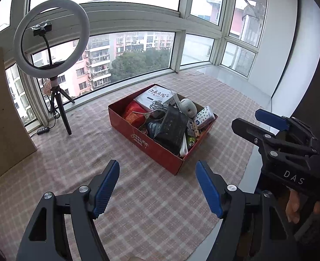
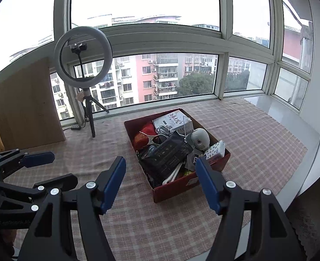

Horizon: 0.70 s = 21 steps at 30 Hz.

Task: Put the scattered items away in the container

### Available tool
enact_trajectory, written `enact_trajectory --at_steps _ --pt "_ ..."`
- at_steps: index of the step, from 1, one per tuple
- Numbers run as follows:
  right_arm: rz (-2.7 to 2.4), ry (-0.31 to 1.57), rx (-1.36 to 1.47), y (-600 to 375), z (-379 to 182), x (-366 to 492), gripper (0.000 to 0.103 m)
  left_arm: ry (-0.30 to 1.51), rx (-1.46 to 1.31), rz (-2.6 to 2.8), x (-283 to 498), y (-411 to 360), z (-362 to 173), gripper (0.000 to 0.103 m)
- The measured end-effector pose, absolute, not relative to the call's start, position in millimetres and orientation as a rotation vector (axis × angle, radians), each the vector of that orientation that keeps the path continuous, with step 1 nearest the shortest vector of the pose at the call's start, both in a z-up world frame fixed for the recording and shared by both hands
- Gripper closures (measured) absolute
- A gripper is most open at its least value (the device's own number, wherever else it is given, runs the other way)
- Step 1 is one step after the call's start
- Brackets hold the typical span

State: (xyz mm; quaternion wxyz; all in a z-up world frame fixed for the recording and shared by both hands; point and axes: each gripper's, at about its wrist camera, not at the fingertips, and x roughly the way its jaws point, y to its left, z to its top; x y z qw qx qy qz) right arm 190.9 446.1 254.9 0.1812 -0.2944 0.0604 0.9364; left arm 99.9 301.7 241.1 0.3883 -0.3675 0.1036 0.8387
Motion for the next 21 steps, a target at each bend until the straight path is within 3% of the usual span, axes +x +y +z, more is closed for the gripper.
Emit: enact_trajectory --at_steps 13,21 --pt "2.775 0.157 -0.899 397 246 164 0.035 0.231 -0.983 2.297 91 230 243 0.032" --pt "2.884 0.113 -0.937 351 245 141 0.035 0.111 -1.054 2.474 85 157 238 0.032"
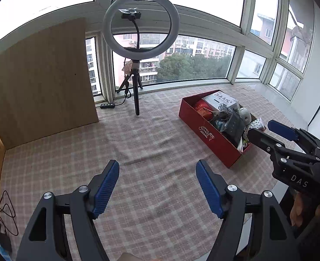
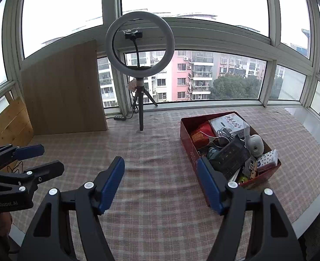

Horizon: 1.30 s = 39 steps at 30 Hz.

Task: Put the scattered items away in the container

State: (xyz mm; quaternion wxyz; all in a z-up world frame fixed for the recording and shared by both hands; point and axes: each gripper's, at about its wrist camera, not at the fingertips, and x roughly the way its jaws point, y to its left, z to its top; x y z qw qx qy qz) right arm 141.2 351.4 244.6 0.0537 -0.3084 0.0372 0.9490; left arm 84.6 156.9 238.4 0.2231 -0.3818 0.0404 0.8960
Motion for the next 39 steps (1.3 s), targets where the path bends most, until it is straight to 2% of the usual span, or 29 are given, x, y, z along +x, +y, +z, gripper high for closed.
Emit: enact_trajectory --at_steps 13,39 --pt "2.962 0.053 -1.006 294 233 125 0.035 0.027 -1.131 2.661 87 70 221 0.032" --pt "2.958 0.076 -1.041 276 218 109 0.035 -0.010 -1.177 2.671 68 42 206 0.030"
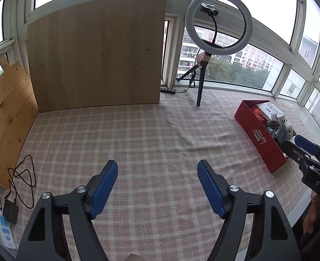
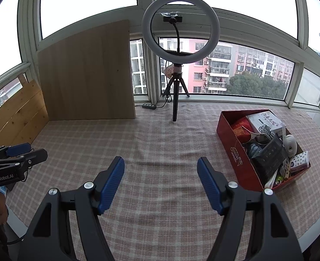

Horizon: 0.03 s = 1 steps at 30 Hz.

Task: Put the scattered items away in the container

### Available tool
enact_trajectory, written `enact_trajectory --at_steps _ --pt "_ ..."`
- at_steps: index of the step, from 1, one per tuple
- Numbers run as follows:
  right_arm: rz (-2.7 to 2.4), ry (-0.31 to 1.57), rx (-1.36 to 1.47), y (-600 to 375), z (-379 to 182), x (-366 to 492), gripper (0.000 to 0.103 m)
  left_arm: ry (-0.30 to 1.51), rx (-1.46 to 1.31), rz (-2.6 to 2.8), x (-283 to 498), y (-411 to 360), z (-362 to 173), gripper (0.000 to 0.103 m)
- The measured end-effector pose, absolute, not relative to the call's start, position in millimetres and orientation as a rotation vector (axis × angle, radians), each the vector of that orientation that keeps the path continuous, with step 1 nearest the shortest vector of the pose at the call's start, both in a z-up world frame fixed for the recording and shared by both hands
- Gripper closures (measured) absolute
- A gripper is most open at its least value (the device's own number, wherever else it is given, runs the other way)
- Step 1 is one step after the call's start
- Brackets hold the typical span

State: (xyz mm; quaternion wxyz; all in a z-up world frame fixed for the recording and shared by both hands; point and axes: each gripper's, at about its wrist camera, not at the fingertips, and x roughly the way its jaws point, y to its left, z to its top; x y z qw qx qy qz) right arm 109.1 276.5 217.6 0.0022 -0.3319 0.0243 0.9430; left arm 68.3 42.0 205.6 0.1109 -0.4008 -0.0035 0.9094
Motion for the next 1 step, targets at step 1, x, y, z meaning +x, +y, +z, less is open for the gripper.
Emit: enact_trajectory --at_steps 1 --pt "2.957 0.079 -1.041 276.8 217.3 108.0 0.035 -0.008 -1.172 2.673 67.6 42.0 205.9 0.030"
